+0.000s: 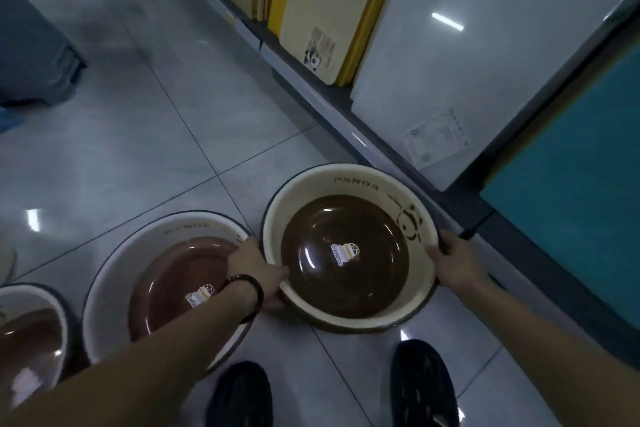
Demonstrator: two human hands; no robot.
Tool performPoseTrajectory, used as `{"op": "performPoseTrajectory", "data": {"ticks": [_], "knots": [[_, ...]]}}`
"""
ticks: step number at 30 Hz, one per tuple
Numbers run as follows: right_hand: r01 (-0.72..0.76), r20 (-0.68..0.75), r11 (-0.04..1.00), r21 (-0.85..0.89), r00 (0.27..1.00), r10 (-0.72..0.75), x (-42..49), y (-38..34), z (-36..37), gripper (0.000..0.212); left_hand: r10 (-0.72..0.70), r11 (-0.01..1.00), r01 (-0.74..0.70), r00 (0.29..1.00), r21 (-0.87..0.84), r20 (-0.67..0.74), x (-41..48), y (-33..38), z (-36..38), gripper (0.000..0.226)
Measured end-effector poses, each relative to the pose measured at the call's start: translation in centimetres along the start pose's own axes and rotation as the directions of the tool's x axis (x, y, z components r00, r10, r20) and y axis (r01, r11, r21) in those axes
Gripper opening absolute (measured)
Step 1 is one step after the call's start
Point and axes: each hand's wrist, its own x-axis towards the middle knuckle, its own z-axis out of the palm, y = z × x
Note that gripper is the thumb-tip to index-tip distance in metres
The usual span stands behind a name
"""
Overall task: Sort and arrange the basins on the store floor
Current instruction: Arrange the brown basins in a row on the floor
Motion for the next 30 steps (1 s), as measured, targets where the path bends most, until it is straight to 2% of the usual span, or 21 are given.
{"op": "performPoseTrajectory", "data": {"ticks": [4, 6, 8, 10, 12, 15, 19, 23, 26, 30], "knots": [[0.069, -0.047, 0.996, 0.058, 0.997, -0.066, 1.9, 2.5, 0.9, 0.019, 0.022, 0.999, -0.021, 1.0, 0.036, -0.011, 1.1, -0.3, 2.6, 0.057], [0.036, -0.01, 0.995, 0.095, 0.999, -0.036, 2.9, 2.6, 0.9, 0.025, -0.014, 1.0, 0.013, 1.0, 0.026, 0.015, 1.3, -0.7, 3.7, 0.057], [-0.029, 0.079, 0.993, 0.113, 0.997, 0.021, 3.4, 2.5, 1.1, 0.039, -0.046, 0.998, 0.046, 0.999, 0.035, 0.01, 1.2, -1.2, 4.4, 0.059], [-0.037, 0.113, 0.998, 0.049, 0.993, 0.031, 3.7, 2.8, 1.6, 0.049, -0.05, 0.998, 0.05, 0.999, 0.04, -0.003, 1.2, -1.9, 5.0, 0.062], [-0.033, 0.085, 0.999, 0.017, 0.996, 0.032, 3.9, 3.3, 2.2, 0.049, -0.075, 0.997, 0.075, 0.997, 0.019, 0.002, 1.4, -2.5, 5.5, 0.063], [-0.112, 0.065, 0.994, 0.014, 0.992, 0.111, 3.4, 3.6, 2.5, 0.046, -0.093, 0.995, 0.093, 0.995, 0.019, 0.018, 1.1, -2.5, 5.9, 0.063], [-0.141, 0.066, 0.99, 0.019, 0.988, 0.14, 1.5, 4.8, 2.6, 0.06, -0.091, 0.994, 0.091, 0.996, 0.061, 0.009, 1.2, -3.6, 6.2, 0.066], [-0.174, 0.073, 0.981, 0.086, 0.983, 0.168, -0.1, 6.1, 2.5, 0.07, -0.125, 0.99, 0.119, 0.989, 0.08, 0.075, 0.9, -4.4, 6.5, 0.067], [-0.186, 0.103, 0.977, 0.108, 0.979, 0.175, -0.5, 7.0, 2.5, 0.072, -0.159, 0.986, 0.151, 0.979, 0.071, 0.125, 0.5, -4.5, 6.5, 0.07], [-0.266, 0.191, 0.942, 0.206, 0.955, 0.228, -1.8, 6.5, 2.1, 0.067, -0.143, 0.987, 0.131, 0.982, 0.098, 0.12, 0.8, -5.3, 6.6, 0.068]]}}
